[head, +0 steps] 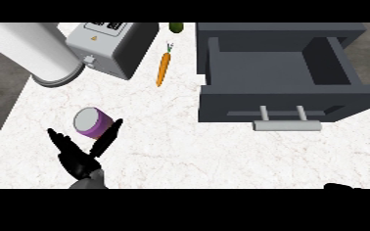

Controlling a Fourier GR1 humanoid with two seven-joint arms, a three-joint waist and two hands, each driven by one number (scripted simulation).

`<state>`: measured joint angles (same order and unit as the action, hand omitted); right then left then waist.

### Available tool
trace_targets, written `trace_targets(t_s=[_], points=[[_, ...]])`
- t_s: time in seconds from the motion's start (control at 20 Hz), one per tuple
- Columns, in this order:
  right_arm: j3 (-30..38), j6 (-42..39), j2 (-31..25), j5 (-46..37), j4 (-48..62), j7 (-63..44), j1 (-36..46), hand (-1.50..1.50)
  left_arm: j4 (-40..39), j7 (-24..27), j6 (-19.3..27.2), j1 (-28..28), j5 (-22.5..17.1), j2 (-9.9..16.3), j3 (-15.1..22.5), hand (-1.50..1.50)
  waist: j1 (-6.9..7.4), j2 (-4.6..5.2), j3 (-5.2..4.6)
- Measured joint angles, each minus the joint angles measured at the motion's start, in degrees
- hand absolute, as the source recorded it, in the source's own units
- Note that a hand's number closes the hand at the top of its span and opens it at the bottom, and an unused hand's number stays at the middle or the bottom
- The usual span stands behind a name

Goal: Pick up the can, place it into the drawer and close the drawer

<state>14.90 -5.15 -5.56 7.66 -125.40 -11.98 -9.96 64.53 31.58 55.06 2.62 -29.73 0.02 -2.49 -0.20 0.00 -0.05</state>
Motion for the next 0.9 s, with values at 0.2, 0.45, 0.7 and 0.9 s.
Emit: trace_targets(t_s=[0.2,0.45,0.7,0.9], points=[[0.71,-0.36,-0.09,0.24,-0.95,-1.22,0.14,-1.50,-7.47,5.81,-3.77,2.83,-4.65,0.14,-3.48,-1.50,-0.06,0.02,0.01],[-0.16,-0.31,0.96,-0.93,-2.37,-2.13,-0.08,-1.50,-15.66,9.73,-9.36,5.71,-6.45,1.28,-7.73,-1.50,-0.11,0.03,0.01],[1.42,-0.61,0.07,-0.09,-2.02,-3.53,1.63,-1.50,-22.48,12.81,-12.92,10.06,-6.72,1.88,-10.62,-1.50,-0.12,0.02,0.03],[1.17,-0.97,0.70,-0.54,-3.32,-3.46,0.77,-1.50,-26.52,13.18,-16.37,12.78,-6.29,3.09,-10.80,-1.50,-0.19,0.03,0.03]])
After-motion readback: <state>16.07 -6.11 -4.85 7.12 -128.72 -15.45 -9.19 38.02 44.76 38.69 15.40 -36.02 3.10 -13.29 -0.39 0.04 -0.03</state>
